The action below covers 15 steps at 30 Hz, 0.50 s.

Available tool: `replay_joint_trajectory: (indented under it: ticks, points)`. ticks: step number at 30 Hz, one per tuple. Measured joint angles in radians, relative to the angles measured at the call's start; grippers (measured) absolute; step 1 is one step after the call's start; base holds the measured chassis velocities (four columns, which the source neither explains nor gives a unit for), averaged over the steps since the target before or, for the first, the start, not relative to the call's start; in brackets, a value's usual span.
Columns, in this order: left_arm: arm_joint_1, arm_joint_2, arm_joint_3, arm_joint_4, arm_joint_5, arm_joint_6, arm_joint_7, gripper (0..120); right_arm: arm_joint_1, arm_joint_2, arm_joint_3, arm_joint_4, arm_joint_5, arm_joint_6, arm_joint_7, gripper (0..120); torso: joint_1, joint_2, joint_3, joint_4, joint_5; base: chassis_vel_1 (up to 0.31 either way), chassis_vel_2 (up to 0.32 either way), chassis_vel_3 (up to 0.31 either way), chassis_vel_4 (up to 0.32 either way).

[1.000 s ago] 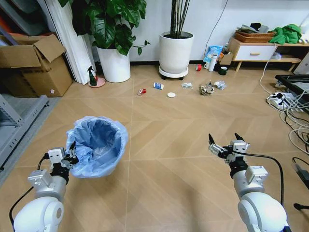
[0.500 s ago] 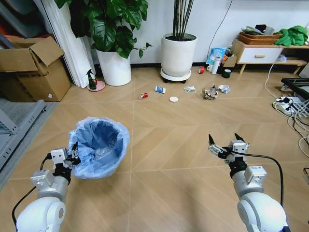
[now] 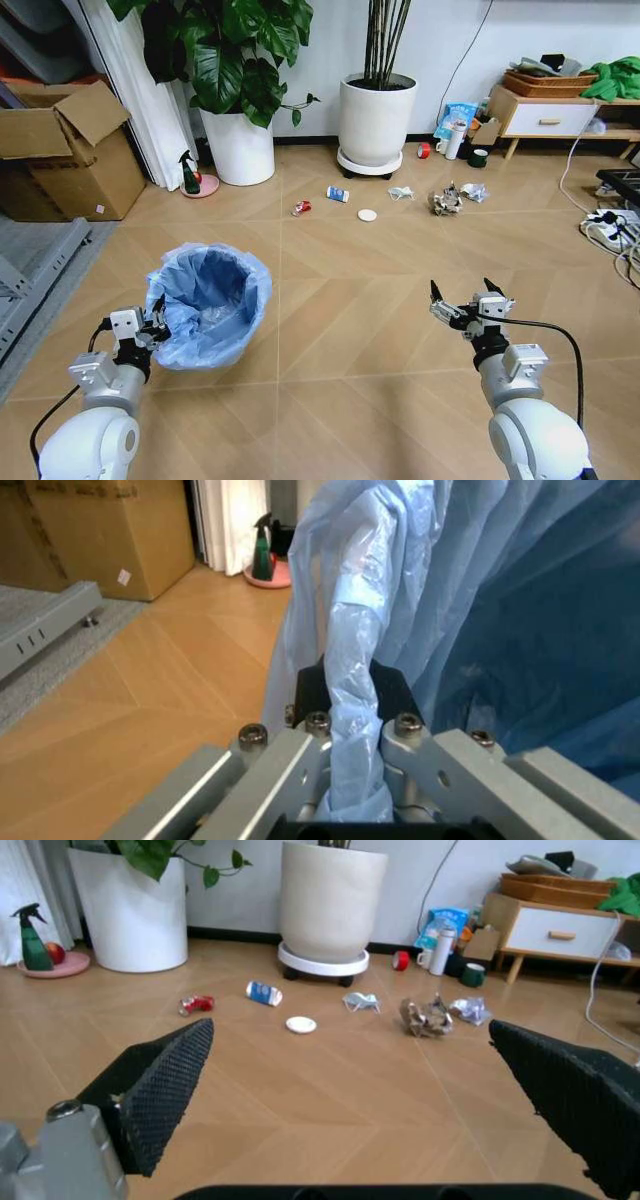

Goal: Pick up the trash bin and place the garbage on the floor into it.

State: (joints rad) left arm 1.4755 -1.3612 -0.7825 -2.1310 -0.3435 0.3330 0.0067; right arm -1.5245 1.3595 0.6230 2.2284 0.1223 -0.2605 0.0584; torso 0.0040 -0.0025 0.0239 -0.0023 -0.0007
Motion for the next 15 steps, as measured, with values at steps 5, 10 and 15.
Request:
replay_joint_trajectory:
  ticks: [5, 10, 15]
  points:
    - [0.000, 0.000, 0.000, 0.000, 0.000, -0.001, 0.001, 0, 0.001, -0.001, 0.001, 0.000, 0.000, 0.000, 0.000, 100, 0.000, 0.000, 0.000, 0.0000, -0.0003, -0.057, 0.202, 0.063, -0.185]
    - [0.001, 0.000, -0.002, -0.001, 0.003, -0.006, 0.002, 0, -0.002, 0.000, 0.002, 0.002, 0.000, -0.010, 0.001, 100, 0.000, 0.000, 0.000, 0.0000, -0.0001, -0.068, 0.191, 0.080, -0.165]
    - [0.003, -0.001, -0.002, -0.005, 0.003, -0.006, 0.005, 0, -0.003, 0.001, 0.002, 0.003, -0.001, -0.012, 0.002, 100, 0.000, 0.000, 0.000, 0.0000, -0.0002, -0.118, 0.199, 0.086, -0.195]
